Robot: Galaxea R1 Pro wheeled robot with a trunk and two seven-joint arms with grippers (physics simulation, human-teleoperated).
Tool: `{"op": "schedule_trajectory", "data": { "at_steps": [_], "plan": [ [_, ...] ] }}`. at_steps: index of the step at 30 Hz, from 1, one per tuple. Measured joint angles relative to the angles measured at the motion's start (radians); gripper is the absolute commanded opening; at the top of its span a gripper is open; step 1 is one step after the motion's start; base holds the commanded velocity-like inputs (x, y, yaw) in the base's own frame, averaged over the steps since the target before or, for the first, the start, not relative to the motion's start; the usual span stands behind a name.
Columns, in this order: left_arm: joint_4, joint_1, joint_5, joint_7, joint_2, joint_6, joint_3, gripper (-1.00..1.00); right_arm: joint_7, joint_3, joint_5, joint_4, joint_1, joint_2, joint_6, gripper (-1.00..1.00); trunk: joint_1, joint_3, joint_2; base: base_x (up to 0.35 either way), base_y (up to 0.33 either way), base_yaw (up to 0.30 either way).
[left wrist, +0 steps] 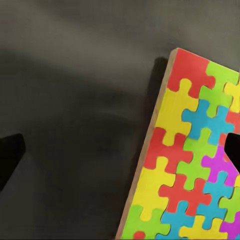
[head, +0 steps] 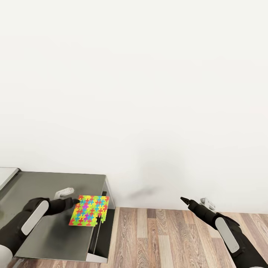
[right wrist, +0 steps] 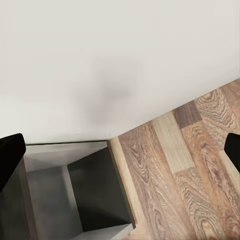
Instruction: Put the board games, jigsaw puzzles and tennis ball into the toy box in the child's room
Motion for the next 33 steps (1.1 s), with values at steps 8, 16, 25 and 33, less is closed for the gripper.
{"op": "schedule_trajectory", "data": {
  "at_steps": [8, 16, 25, 33],
  "plan": [
    [-0.002, 0.001, 0.005, 0.000, 0.052, 0.004, 0.058, 1.00, 0.000, 0.000, 0.000, 0.000, 0.000, 0.000, 0.000, 1.00, 0.000, 0.000, 0.000, 0.000, 0.000, 0.000],
    [-0.037, 0.003, 0.014, -0.039, 0.079, 0.041, 0.110, 1.00, -0.001, 0.000, 0.000, 0.000, 0.000, 0.000, 0.000, 1.00, 0.000, 0.000, 0.000, 0.000, 0.000, 0.000],
    [-0.116, 0.010, 0.017, -0.251, 0.115, 0.082, 0.122, 1.00, -0.001, 0.000, 0.000, 0.000, 0.000, 0.001, 0.000, 1.00, 0.000, 0.000, 0.000, 0.000, 0.000, 0.000],
    [-0.136, 0.013, 0.020, -0.446, 0.169, 0.107, 0.123, 1.00, -0.002, 0.001, 0.000, 0.003, 0.000, 0.002, -0.001, 1.00, 0.000, 0.000, 0.000, 0.000, 0.000, 0.000]
  ]
}}
